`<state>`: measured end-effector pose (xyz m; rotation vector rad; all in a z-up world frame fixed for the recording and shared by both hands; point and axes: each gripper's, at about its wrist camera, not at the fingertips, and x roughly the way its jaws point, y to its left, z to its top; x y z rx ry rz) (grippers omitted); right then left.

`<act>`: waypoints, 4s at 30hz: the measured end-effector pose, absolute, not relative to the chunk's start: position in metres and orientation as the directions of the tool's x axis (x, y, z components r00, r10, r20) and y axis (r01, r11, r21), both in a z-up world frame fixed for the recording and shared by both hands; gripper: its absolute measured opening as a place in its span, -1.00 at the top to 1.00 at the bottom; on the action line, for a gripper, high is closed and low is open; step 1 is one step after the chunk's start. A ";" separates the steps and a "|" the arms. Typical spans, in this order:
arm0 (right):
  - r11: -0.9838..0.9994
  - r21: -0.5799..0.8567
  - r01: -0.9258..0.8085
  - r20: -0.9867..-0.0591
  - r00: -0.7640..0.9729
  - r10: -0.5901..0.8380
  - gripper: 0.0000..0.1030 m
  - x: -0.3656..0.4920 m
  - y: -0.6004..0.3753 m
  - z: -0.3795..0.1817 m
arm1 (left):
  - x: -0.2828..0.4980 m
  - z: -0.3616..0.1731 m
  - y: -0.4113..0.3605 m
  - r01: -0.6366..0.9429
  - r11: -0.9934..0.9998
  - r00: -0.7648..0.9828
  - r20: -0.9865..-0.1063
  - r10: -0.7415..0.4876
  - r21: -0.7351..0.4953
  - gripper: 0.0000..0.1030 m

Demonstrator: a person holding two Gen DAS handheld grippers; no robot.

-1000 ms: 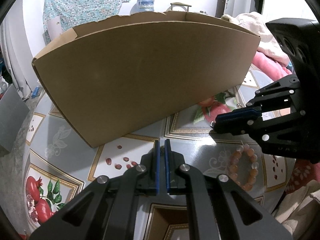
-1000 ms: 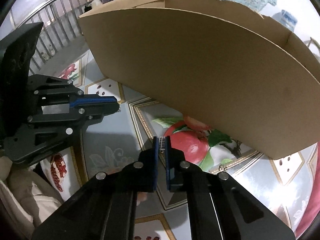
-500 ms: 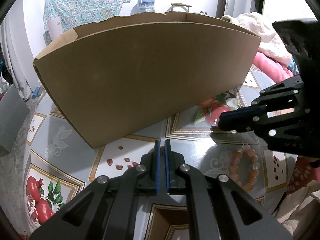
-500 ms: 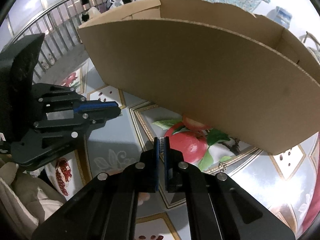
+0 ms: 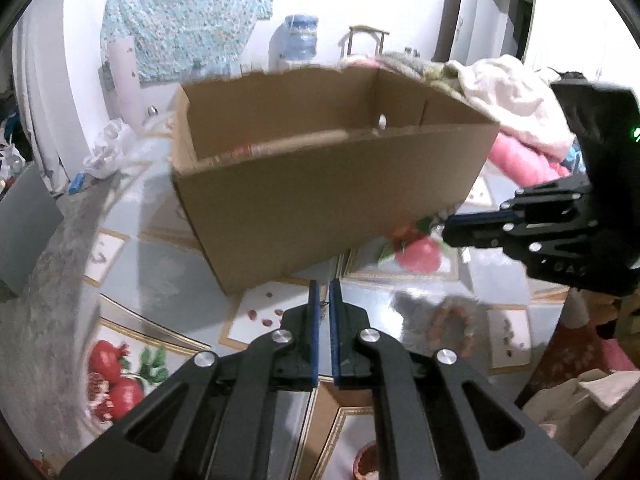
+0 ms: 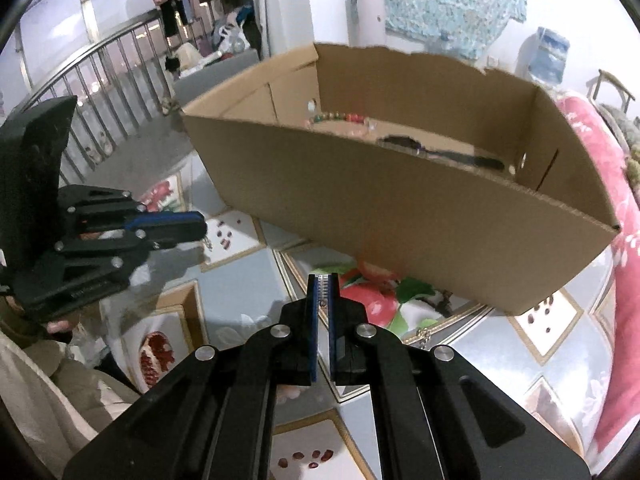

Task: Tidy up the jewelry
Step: 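Carry the gold charm into the box and open the right gripper, then withdraw both grippers from the box back over the table, then close the right gripper on another gold charm while the left gripper approaches the pink bead bracelet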

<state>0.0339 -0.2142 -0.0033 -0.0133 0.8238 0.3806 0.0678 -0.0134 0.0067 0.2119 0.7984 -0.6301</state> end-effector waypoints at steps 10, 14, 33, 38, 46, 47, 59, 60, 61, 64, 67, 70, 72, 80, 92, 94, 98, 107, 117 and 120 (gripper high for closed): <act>0.920 0.106 -0.377 -0.557 0.744 0.369 0.96 0.025 -0.220 0.062 | 0.064 0.098 -0.009 0.645 0.753 0.578 -0.557 -0.596 -0.135 0.92; 0.919 0.107 -0.379 -0.503 0.777 0.379 0.96 0.039 -0.233 0.083 | 0.081 0.118 -0.021 0.657 0.745 0.603 -0.516 -0.608 -0.110 0.92; 0.936 0.183 -0.302 -0.664 0.664 0.344 0.95 0.156 -0.271 0.048 | 0.223 0.048 -0.105 0.568 0.741 0.293 -0.753 -0.589 -0.358 0.91; 0.940 0.197 -0.280 -0.664 0.667 0.338 0.88 0.163 -0.281 0.048 | 0.235 0.042 -0.111 0.535 0.735 0.252 -0.751 -0.610 -0.417 0.88; 0.944 0.206 -0.257 -0.637 0.697 0.329 0.88 0.158 -0.293 0.057 | 0.240 0.049 -0.107 0.517 0.723 0.272 -0.713 -0.647 -0.459 0.60; 0.945 0.206 -0.253 -0.634 0.701 0.326 0.88 0.157 -0.295 0.058 | 0.240 0.051 -0.106 0.518 0.723 0.276 -0.710 -0.648 -0.458 0.60; 0.945 0.245 -0.216 -0.554 0.769 0.319 0.39 0.122 -0.311 0.080 | 0.216 0.074 -0.092 0.546 0.746 0.363 -0.694 -0.621 -0.382 0.45; 0.944 0.250 -0.216 -0.540 0.778 0.321 0.33 0.116 -0.312 0.084 | 0.210 0.079 -0.089 0.552 0.748 0.380 -0.688 -0.618 -0.367 0.41; 0.943 0.253 -0.215 -0.529 0.786 0.320 0.29 0.111 -0.313 0.086 | 0.206 0.082 -0.087 0.555 0.751 0.392 -0.683 -0.616 -0.358 0.33; 0.941 0.268 -0.209 -0.485 0.814 0.319 0.15 0.088 -0.318 0.097 | 0.186 0.098 -0.076 0.573 0.753 0.435 -0.659 -0.614 -0.323 0.14; 0.938 0.281 -0.205 -0.445 0.838 0.316 -0.01 0.066 -0.322 0.104 | 0.159 0.113 -0.063 0.587 0.766 0.479 -0.651 -0.589 -0.261 -0.19; 0.937 0.285 -0.203 -0.403 0.861 0.309 -0.19 0.038 -0.328 0.111 | 0.126 0.128 -0.045 0.616 0.758 0.503 -0.633 -0.589 -0.216 -0.47; 0.940 0.281 -0.193 -0.386 0.874 0.294 -0.27 0.019 -0.332 0.112 | 0.105 0.135 -0.028 0.638 0.740 0.499 -0.617 -0.608 -0.214 -0.60; 0.927 0.354 -0.123 -0.499 0.814 0.298 -0.34 -0.001 -0.335 0.068 | 0.061 0.100 -0.011 0.631 0.760 0.450 -0.725 -0.521 -0.155 -0.84; 0.974 0.215 0.067 -0.809 0.571 0.139 -0.40 0.022 -0.283 -0.040 | 0.067 -0.014 -0.053 0.567 0.824 0.385 -0.883 -0.267 -0.001 -0.84; 0.970 0.237 0.054 -0.806 0.569 0.165 -0.40 0.024 -0.277 -0.042 | 0.067 -0.019 -0.056 0.565 0.825 0.372 -0.889 -0.266 -0.011 -0.84; 0.973 0.229 0.023 -0.806 0.564 0.176 -0.40 0.028 -0.261 -0.044 | 0.066 -0.030 -0.060 0.551 0.834 0.374 -0.902 -0.215 0.029 -0.84; 0.976 0.218 -0.015 -0.823 0.535 0.192 0.03 0.039 -0.246 -0.054 | 0.076 -0.042 -0.056 0.516 0.856 0.358 -0.917 -0.173 0.040 -0.84; 0.984 0.174 -0.027 -0.829 0.536 0.161 0.32 0.046 -0.236 -0.056 | 0.092 -0.049 -0.053 0.502 0.864 0.346 -0.921 -0.180 0.020 -0.85; 0.986 0.166 -0.028 -0.829 0.538 0.154 0.36 0.051 -0.232 -0.055 | 0.092 -0.050 -0.049 0.501 0.865 0.343 -0.921 -0.182 0.015 -0.87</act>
